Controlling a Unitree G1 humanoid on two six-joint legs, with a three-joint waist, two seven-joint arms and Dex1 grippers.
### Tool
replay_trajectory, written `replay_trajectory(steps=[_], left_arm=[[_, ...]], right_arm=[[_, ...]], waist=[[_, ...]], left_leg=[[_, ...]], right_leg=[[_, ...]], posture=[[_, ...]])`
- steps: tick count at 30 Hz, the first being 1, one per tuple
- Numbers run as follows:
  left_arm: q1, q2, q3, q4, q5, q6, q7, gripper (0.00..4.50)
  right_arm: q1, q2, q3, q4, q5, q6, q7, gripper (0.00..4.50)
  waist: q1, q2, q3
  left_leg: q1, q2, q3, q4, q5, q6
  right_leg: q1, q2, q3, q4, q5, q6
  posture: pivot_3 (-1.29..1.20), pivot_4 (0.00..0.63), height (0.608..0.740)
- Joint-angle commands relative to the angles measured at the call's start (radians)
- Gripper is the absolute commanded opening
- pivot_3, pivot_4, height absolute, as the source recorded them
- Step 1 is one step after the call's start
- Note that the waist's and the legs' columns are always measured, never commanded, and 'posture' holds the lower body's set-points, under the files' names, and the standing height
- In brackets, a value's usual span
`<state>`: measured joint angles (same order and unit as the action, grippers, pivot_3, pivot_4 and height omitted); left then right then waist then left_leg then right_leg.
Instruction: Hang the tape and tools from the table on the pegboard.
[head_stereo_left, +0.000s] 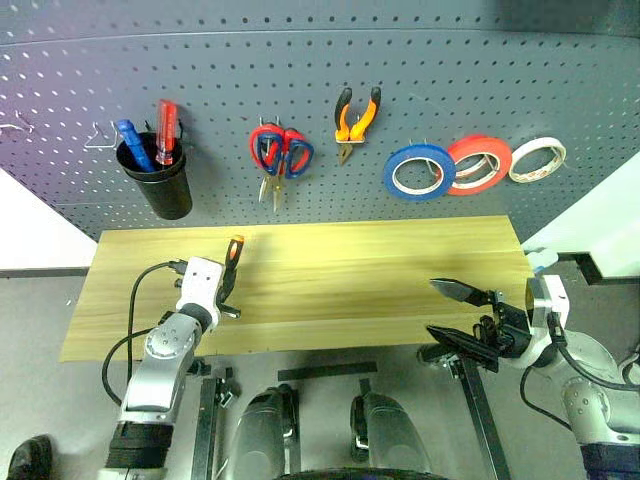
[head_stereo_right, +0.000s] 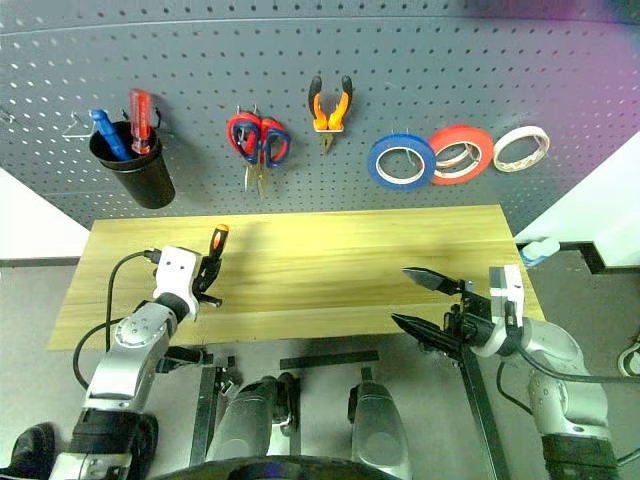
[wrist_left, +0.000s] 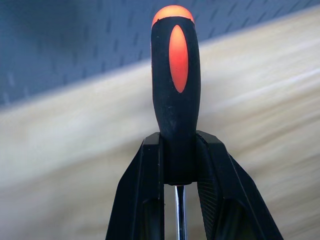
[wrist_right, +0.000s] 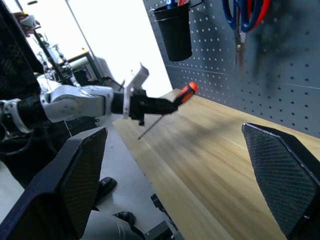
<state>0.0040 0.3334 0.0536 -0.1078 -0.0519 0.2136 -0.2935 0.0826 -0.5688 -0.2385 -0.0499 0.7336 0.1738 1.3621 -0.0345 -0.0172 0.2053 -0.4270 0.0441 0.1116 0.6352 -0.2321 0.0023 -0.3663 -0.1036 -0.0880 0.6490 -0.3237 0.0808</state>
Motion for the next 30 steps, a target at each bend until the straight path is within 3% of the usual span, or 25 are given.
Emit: replay_trajectory(steps=[1,9,17,30], left_arm=[[0.031,0.022,0.019,-0.079,-0.002,-0.114,-0.027,0.53],[0.06,0.058,0.011,-0.143,0.04,-0.292,-0.047,0.53],[0.035,0.064,0.063,-0.191,0.056,-0.311,0.002,0.53],[-0.269,0.157,0.15,-0.163,0.028,-0.248,0.001,0.53]], right_arm=[[-0.038,0.015,-0.01,0.127,-0.013,-0.086,0.099,4.5],[-0.164,0.031,-0.011,0.44,-0.059,-0.232,0.248,4.5],[-0.202,0.013,0.031,0.511,-0.012,-0.274,0.252,4.5],[-0.336,0.071,-0.039,0.797,-0.095,-0.393,0.231,4.5]], waist=[[-0.001,0.001,-0.016],[-0.008,0.009,-0.074],[-0.007,0.016,-0.115],[-0.006,0.018,-0.127]], left_leg=[[0.0,0.0,0.0,0.001,0.0,0.0],[0.001,0.002,0.0,0.009,-0.003,0.004],[0.003,0.003,0.0,0.01,-0.003,0.004],[0.009,0.003,0.001,0.012,-0.001,0.0]], right_leg=[[0.0,0.0,0.0,0.0,0.0,0.0],[0.004,0.004,0.0,0.001,0.001,0.002],[0.006,0.006,0.0,0.003,0.002,0.002],[0.011,0.006,0.001,0.006,0.002,0.001]], posture=[[-0.07,0.069,0.74],[-0.05,0.015,0.74],[-0.04,0.0,0.74],[-0.04,0.0,0.74]])
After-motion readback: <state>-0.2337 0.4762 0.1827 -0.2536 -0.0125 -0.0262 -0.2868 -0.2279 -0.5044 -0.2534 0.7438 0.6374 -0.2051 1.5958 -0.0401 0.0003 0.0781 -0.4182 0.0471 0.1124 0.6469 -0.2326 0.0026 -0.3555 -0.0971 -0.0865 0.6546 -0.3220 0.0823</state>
